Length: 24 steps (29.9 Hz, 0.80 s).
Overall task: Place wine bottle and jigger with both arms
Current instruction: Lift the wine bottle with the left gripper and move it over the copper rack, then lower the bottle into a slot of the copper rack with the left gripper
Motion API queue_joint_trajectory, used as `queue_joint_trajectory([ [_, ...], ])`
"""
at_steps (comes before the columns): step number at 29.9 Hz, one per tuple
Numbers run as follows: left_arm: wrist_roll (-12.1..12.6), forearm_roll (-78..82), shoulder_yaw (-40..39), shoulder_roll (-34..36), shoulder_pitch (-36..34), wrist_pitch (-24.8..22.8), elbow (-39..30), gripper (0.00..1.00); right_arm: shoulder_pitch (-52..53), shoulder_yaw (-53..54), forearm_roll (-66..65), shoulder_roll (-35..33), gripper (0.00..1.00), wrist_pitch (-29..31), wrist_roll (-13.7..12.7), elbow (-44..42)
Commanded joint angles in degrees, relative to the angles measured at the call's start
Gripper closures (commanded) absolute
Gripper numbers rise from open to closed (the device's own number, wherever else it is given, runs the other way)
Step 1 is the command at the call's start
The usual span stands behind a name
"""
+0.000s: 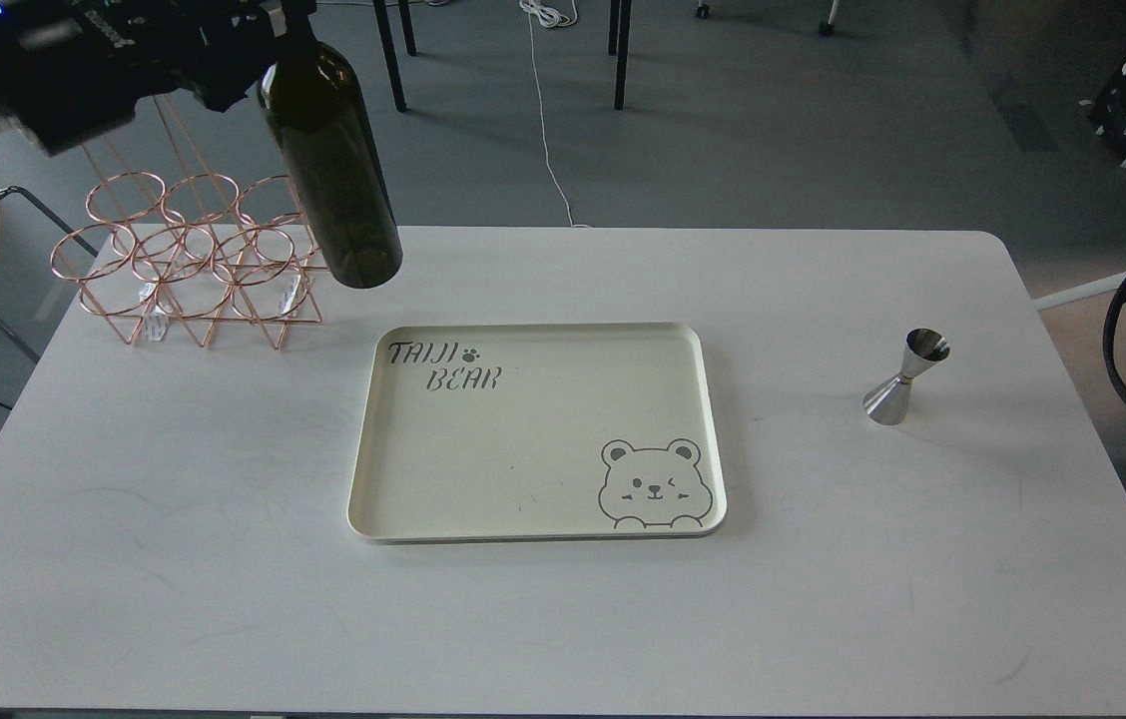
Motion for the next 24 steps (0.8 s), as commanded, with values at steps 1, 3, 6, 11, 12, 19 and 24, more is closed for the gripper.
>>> queue_joint_trajectory([
  [1, -2.7, -0.1, 0.4, 0.0, -2.1, -0.5, 7.3, 0.91, 0.0, 0.0, 0.0, 0.1, 0.04, 0.0, 0.0, 0.0],
  [3, -3.9, -0.1, 0.4, -0.2, -2.2, -0.5, 11.5, 0.91, 0.0, 0.0, 0.0, 0.1, 0.04, 0.0, 0.0, 0.0],
  [6, -4.4, 0.0, 0.4, -0.7, -2.2, -0.5, 16.0, 0.91, 0.0, 0.0, 0.0, 0.0, 0.04, 0.0, 0.0, 0.0],
  [11, -4.4, 0.0, 1.7, -0.9, -1.7, -0.5, 17.6, 0.92, 0.0, 0.0, 0.0, 0.1, 0.04, 0.0, 0.0, 0.0],
  [12, -4.4, 0.0, 2.6, -1.2, -1.8, -0.4, 18.2, 0.92, 0.0, 0.0, 0.0, 0.1, 0.04, 0.0, 0.0, 0.0],
  [19, -4.4, 0.0, 4.4, -5.3, -1.7, -0.3, 23.7, 0.92, 0.0, 0.0, 0.0, 0.1, 0.04, 0.0, 0.0, 0.1],
  [24, -4.4, -0.2, 4.4, -5.8, -1.3, -0.2, 24.0, 0.92, 0.1, 0.0, 0.0, 0.0, 0.04, 0.1, 0.0, 0.1],
])
